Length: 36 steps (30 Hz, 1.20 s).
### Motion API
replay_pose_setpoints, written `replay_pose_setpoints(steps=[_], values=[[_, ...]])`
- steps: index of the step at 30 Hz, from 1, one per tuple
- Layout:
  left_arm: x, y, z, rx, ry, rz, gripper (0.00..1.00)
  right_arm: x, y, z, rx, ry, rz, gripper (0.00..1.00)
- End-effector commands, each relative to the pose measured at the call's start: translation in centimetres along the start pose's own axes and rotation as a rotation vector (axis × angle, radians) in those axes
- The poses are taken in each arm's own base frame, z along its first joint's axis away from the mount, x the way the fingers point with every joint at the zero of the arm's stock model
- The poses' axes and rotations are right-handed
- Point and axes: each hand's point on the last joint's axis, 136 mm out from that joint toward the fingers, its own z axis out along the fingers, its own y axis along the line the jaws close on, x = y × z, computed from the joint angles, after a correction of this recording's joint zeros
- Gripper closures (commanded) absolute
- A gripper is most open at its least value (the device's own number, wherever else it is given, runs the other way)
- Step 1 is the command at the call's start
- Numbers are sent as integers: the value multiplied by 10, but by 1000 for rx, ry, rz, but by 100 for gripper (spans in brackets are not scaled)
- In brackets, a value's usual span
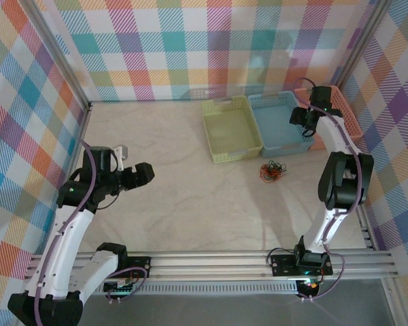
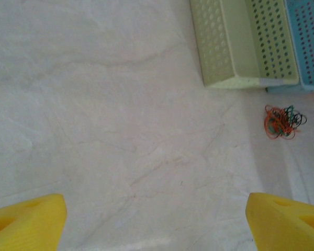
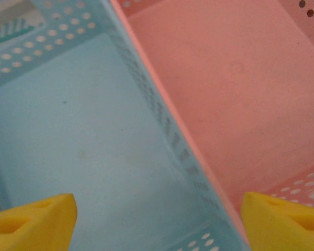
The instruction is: Untangle the cables
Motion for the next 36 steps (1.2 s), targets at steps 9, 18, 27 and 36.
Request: replay_pose_setpoints(steps=[9,18,27,36], values=[[21,10,13,-2,43,27,12,-2,-12,47,113,151,-85,22],[22,15,14,-29,41,24,12,3,-18,68,133,200,-150,28],[23,15,16,-26,52,24,12,13,-8,79,71,238,-168,48],[24,15,17,-26,57,21,12,14,18,72,-15,236,-184,69]])
